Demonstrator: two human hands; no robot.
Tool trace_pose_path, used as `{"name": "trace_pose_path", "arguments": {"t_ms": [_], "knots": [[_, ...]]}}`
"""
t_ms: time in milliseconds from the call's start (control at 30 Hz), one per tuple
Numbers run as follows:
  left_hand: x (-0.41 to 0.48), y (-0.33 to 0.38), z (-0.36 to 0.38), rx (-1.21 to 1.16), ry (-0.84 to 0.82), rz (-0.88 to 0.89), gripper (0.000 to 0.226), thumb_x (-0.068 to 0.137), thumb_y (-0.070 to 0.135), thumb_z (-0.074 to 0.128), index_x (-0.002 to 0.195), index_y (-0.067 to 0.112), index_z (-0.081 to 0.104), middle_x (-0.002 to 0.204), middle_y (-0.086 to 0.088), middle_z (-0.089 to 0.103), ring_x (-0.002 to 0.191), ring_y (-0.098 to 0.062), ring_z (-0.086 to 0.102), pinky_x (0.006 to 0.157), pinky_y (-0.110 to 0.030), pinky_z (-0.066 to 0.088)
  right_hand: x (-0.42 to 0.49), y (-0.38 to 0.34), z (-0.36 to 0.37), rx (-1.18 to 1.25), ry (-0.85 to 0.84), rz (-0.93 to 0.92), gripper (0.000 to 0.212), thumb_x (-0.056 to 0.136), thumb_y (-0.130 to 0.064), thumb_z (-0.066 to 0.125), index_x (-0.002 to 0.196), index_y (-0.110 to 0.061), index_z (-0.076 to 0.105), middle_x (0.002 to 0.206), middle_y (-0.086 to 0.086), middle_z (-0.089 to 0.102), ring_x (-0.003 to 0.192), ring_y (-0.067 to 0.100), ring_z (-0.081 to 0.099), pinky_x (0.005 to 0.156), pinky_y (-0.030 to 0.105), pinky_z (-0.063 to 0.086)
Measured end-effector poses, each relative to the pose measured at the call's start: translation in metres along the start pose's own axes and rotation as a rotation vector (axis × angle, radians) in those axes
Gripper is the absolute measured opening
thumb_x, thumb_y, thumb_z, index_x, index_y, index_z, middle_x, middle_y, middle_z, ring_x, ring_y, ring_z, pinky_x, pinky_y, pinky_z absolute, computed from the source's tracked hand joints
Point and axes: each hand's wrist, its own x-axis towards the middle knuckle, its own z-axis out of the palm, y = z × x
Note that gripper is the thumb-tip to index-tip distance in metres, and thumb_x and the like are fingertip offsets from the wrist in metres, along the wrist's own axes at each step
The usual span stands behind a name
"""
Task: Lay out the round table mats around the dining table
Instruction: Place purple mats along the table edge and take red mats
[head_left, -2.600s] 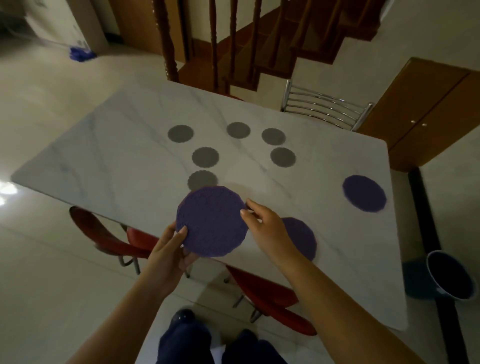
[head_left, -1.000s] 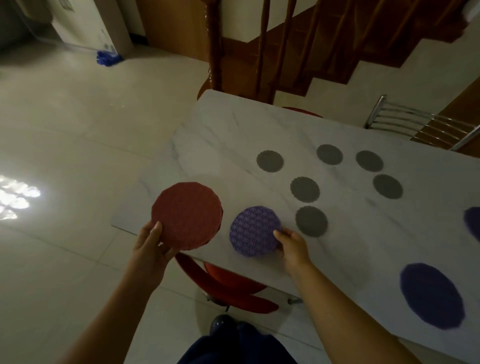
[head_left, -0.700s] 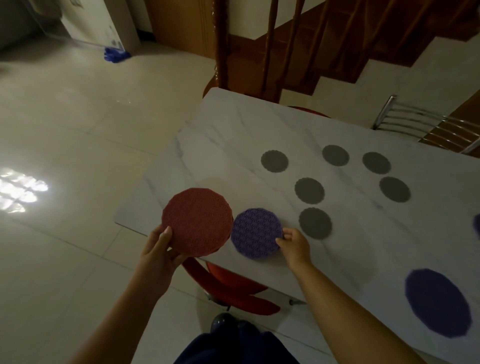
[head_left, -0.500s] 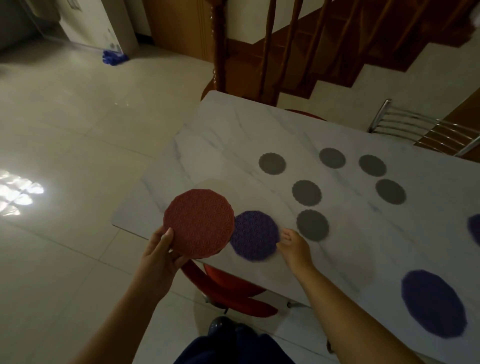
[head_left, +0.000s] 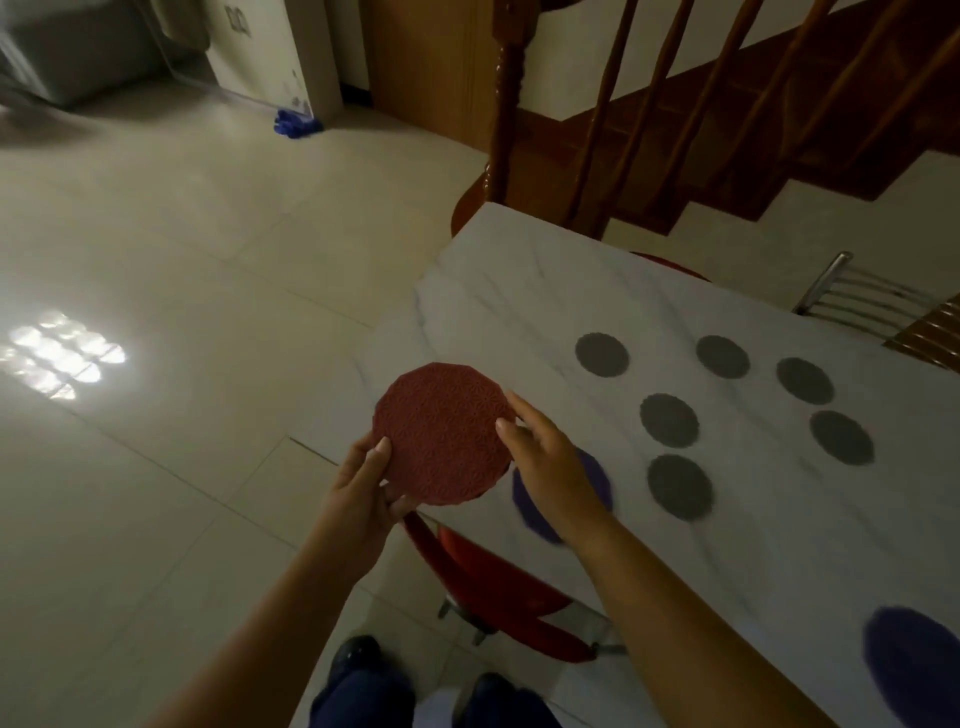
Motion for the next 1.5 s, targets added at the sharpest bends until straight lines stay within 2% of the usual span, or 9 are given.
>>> {"name": "trace_pose_path", "arguments": {"t_ms": [67, 133, 467, 567, 700, 933, 1100, 1333, 1500], "knots": [[0.006, 0.015, -0.017, -0.005, 0.008, 0.001, 0.034, 0.081, 0.028, 0.059, 0.113, 0.018, 0.059, 0.095, -0.009, 0.061, 0.072, -0.022, 0.064, 0.070, -0.037, 0.060, 0.006, -0.012, 0.021, -0.028, 0.008, -0.017, 0.049, 0.095, -0.039, 0.047, 0.143, -0.031, 0.036, 0.143, -0.012, 0.041, 0.128, 0.002, 0.041, 0.107, 0.025, 0.036], [0.013, 0.031, -0.037, 0.008, 0.012, -0.003, 0.034, 0.081, 0.029, 0.060, 0.114, 0.020, 0.061, 0.096, -0.009, 0.060, 0.076, -0.025, 0.061, 0.069, -0.037, 0.060, 0.014, -0.019, 0.046, -0.038, 0.022, -0.015, 0.049, 0.095, -0.038, 0.047, 0.143, -0.031, 0.036, 0.143, -0.009, 0.043, 0.129, 0.006, 0.043, 0.108, 0.030, 0.038], [0.093, 0.143, -0.138, 0.073, -0.103, -0.055, 0.022, 0.095, 0.018, 0.048, 0.108, 0.025, 0.064, 0.097, 0.000, 0.072, 0.079, -0.015, 0.072, 0.058, -0.032, 0.060, 0.103, -0.065, 0.189, 0.101, 0.362, 0.027, 0.021, 0.083, -0.030, 0.068, 0.098, -0.034, 0.054, 0.099, -0.021, 0.059, 0.091, -0.007, 0.058, 0.068, 0.007, 0.047], [0.119, 0.177, -0.150, 0.124, -0.153, -0.083, 0.025, 0.090, 0.022, 0.053, 0.114, 0.024, 0.061, 0.102, 0.001, 0.073, 0.085, -0.018, 0.072, 0.062, -0.035, 0.061, 0.131, -0.077, 0.206, 0.147, 0.444, 0.073, 0.023, 0.082, -0.026, 0.070, 0.101, -0.023, 0.059, 0.097, -0.014, 0.062, 0.090, -0.002, 0.061, 0.072, 0.011, 0.048], [0.169, 0.205, -0.147, 0.160, -0.225, -0.136, 0.036, 0.080, 0.029, 0.060, 0.116, 0.026, 0.061, 0.109, 0.001, 0.071, 0.093, -0.020, 0.071, 0.068, -0.039, 0.061, 0.167, -0.087, 0.209, 0.183, 0.504, 0.132, 0.028, 0.083, -0.021, 0.069, 0.108, -0.011, 0.062, 0.103, 0.002, 0.067, 0.096, 0.015, 0.064, 0.081, 0.025, 0.053], [0.285, 0.225, -0.115, 0.222, -0.320, -0.205, 0.033, 0.085, 0.027, 0.060, 0.117, 0.028, 0.059, 0.119, 0.000, 0.067, 0.095, -0.018, 0.071, 0.064, -0.033, 0.059, 0.265, -0.089, 0.188, 0.150, 0.663, 0.185, 0.031, 0.084, -0.023, 0.067, 0.112, -0.009, 0.063, 0.106, 0.004, 0.068, 0.096, 0.014, 0.064, 0.074, 0.019, 0.050], [0.360, 0.246, -0.085, 0.281, -0.395, -0.285, 0.033, 0.079, 0.028, 0.063, 0.112, 0.030, 0.065, 0.111, 0.001, 0.073, 0.094, -0.019, 0.071, 0.061, -0.034, 0.058, 0.321, -0.092, 0.173, 0.187, 0.800, 0.258, 0.029, 0.082, -0.021, 0.069, 0.107, -0.007, 0.065, 0.102, 0.008, 0.070, 0.095, 0.020, 0.066, 0.086, 0.034, 0.054], [0.435, 0.250, -0.027, 0.390, -0.566, -0.407, 0.039, 0.080, 0.027, 0.061, 0.119, 0.025, 0.062, 0.121, 0.001, 0.068, 0.104, -0.018, 0.068, 0.068, -0.041, 0.060, 0.355, -0.102, 0.139, 0.255, 1.013, 0.304, 0.018, 0.079, -0.023, 0.072, 0.092, -0.012, 0.066, 0.092, 0.003, 0.070, 0.086, 0.016, 0.065, 0.077, 0.028, 0.051], [0.490, 0.245, 0.009, 0.451, -0.779, -0.547, 0.042, 0.082, 0.027, 0.060, 0.125, 0.024, 0.059, 0.128, -0.001, 0.064, 0.110, -0.023, 0.065, 0.069, -0.042, 0.058, 0.369, -0.106, 0.129, 0.261, 1.153, 0.380, 0.008, 0.078, -0.029, 0.072, 0.074, -0.026, 0.066, 0.075, -0.012, 0.066, 0.068, 0.001, 0.060, 0.064, 0.016, 0.046]]}}
